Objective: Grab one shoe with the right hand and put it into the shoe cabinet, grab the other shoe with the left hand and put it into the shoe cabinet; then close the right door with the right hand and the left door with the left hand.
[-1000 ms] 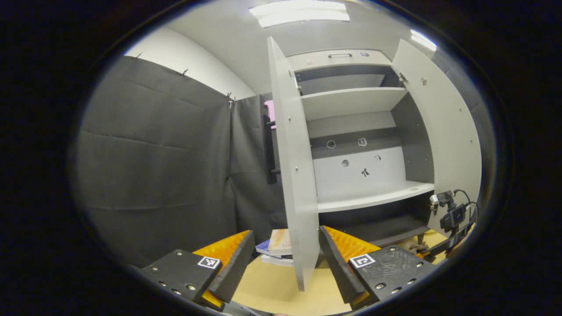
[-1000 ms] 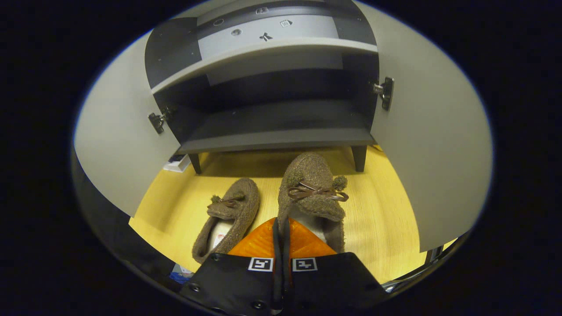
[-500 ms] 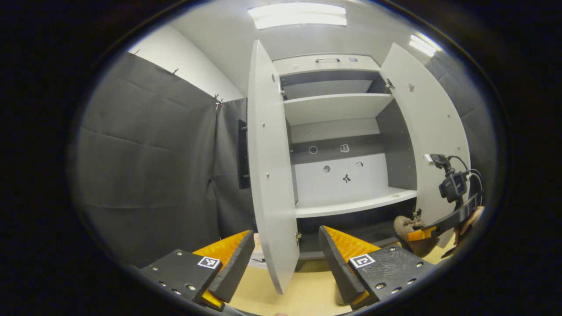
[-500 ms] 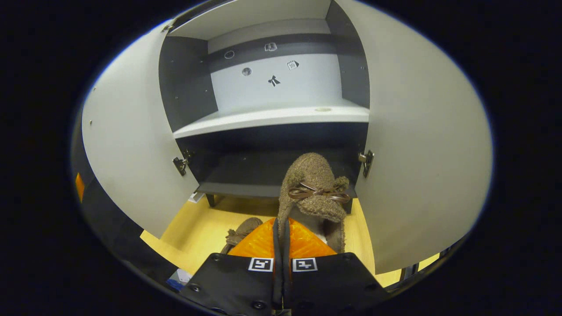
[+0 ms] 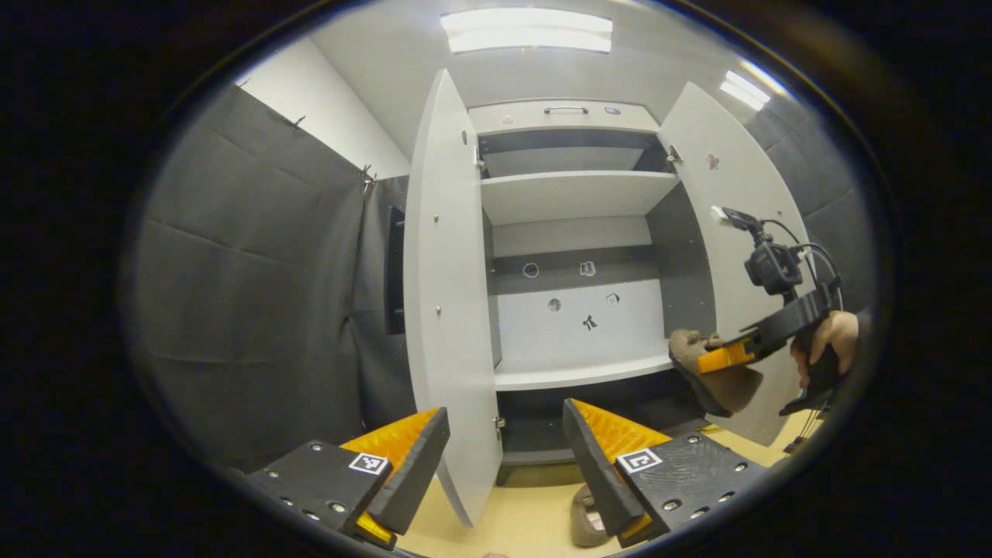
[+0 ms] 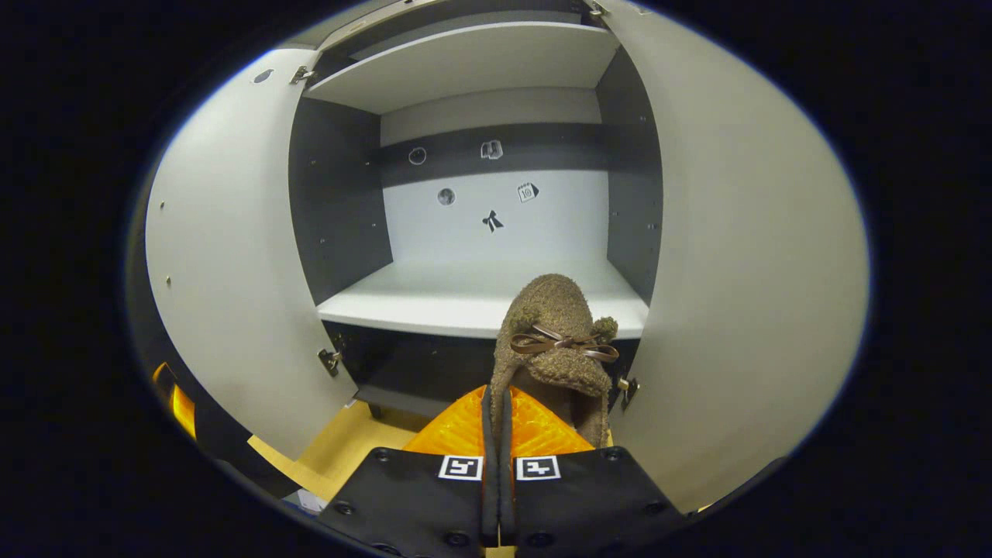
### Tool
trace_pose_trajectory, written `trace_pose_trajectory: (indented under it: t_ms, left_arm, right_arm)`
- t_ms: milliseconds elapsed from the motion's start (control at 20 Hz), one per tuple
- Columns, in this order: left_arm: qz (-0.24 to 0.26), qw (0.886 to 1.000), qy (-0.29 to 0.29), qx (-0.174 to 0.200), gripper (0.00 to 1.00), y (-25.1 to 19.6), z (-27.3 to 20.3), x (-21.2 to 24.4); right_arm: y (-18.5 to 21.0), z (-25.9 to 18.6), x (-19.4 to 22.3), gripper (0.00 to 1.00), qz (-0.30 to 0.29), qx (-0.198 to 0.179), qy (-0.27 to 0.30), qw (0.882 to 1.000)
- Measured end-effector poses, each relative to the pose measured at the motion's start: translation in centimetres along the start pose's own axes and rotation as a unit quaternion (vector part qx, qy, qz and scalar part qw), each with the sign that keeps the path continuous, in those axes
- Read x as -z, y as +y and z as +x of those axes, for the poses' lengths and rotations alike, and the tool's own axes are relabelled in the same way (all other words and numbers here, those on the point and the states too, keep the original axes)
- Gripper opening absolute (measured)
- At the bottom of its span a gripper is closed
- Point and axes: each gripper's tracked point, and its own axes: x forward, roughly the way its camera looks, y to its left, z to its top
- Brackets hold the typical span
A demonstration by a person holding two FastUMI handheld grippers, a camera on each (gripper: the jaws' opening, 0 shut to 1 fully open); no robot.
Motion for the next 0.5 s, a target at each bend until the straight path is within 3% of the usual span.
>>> trace_pose_trajectory:
  t_ms: [250, 300, 500]
  left_arm:
    - [-0.015, 0.999, 0.006, 0.043, 0.97, -2.0, 0.5, 0.5]
    - [-0.016, 0.999, 0.007, 0.051, 0.97, -2.3, 0.5, 0.6]
    - [-0.021, 0.997, 0.022, 0.073, 0.98, -3.2, 0.5, 1.6]
  right_arm:
    - [-1.0, 4.0, -6.5, 0.02, -0.006, 0.025, -0.044, 0.999]
    - [-1.3, 5.1, -7.6, 0.05, -0.009, 0.03, -0.046, 0.998]
    - [-2.5, 9.8, -10.2, 0.02, -0.04, 0.058, -0.046, 0.996]
